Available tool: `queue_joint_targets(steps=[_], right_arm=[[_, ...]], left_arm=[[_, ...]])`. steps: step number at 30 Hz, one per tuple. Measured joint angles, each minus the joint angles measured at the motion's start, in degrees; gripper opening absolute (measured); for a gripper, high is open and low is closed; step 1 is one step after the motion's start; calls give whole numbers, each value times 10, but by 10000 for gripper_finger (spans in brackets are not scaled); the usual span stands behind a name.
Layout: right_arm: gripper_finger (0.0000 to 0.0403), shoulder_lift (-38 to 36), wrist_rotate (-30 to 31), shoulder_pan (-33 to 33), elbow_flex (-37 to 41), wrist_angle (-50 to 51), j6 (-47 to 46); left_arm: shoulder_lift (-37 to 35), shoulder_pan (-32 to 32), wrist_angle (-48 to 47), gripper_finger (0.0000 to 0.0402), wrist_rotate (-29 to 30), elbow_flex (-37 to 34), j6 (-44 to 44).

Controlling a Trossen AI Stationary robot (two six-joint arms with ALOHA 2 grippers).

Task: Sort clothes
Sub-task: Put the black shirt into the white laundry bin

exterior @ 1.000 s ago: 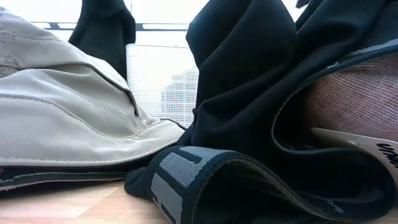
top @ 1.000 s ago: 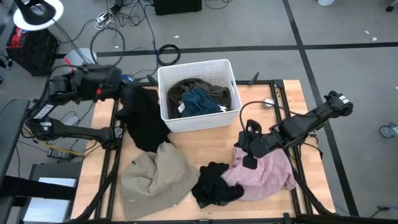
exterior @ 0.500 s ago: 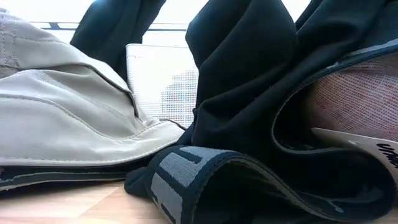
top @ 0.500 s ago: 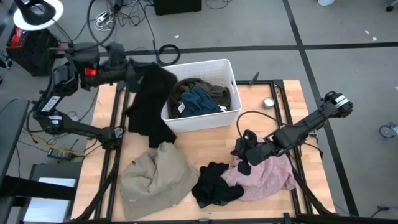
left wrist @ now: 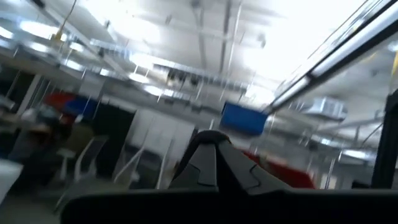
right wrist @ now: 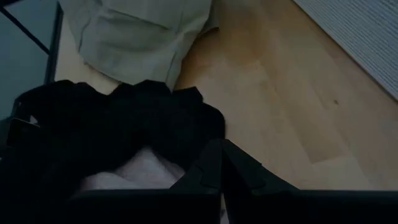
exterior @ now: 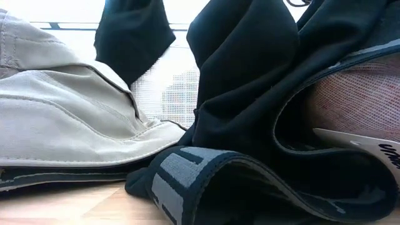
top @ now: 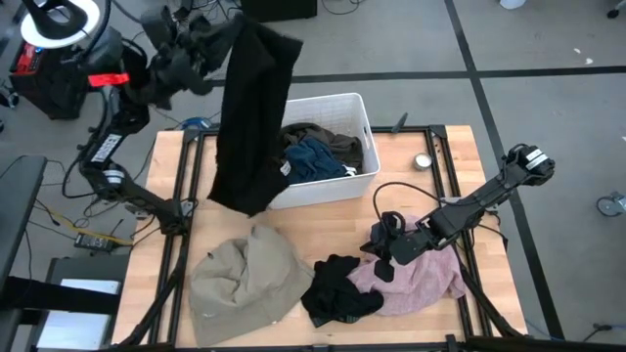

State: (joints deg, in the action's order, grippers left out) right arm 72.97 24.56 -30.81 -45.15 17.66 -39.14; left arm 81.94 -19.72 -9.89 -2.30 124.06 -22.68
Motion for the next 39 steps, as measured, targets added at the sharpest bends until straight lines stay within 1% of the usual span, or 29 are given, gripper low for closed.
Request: queue_joint_targets(steps=[3, 7, 9, 11, 13, 15, 17, 20, 21, 23, 26, 28, 30, 33, 36, 39], right_arm=[[0, 0, 0, 0, 0, 0, 9], [0, 0, 0, -4, 0, -1, 18], [0, 0, 0, -8, 0, -2, 19], [0, 0, 0, -13, 0, -3, 19], [0, 0, 0, -18, 0, -6, 18], [0, 0, 0, -23, 0, -7, 18], [0, 0, 0, -29, 0, -12, 18], [0, 0, 0, -34, 0, -15, 15], [0, 0, 0, -36, 0, -15, 12], [0, 0, 0, -40, 0, -14, 6], [0, 0, 0, -42, 0, -14, 3], [0, 0, 0, -42, 0, -14, 3], [0, 0, 0, -42, 0, -14, 3], [0, 0, 0, -40, 0, -15, 3], [0, 0, 0, -36, 0, -16, 1], [0, 0, 0, -32, 0, -18, -5]], left_arm=[[46, -9, 45, 0, -20, 47, -13], [114, -28, 112, 0, -61, 110, -79], [127, -39, 175, 0, -73, 97, -114], [133, -54, 179, 0, -98, 91, -141], [133, -68, 115, 0, -132, 91, -150], [130, -75, 10, 0, -155, 91, -141], [127, -77, -110, 0, -161, 91, -107], [126, -77, -282, 0, -153, 90, -53], [126, -77, -336, 0, -147, 90, -37], [125, -77, -437, 0, -116, 90, -7], [130, -73, -573, 0, -39, 90, 30], [140, -70, -647, 0, 3, 90, 41], [152, -66, -696, 0, 16, 87, 46], [163, -60, -717, 3, 6, 65, 66], [169, -54, -700, 11, -12, 26, 82], [169, -52, -644, 22, -12, -31, 79]])
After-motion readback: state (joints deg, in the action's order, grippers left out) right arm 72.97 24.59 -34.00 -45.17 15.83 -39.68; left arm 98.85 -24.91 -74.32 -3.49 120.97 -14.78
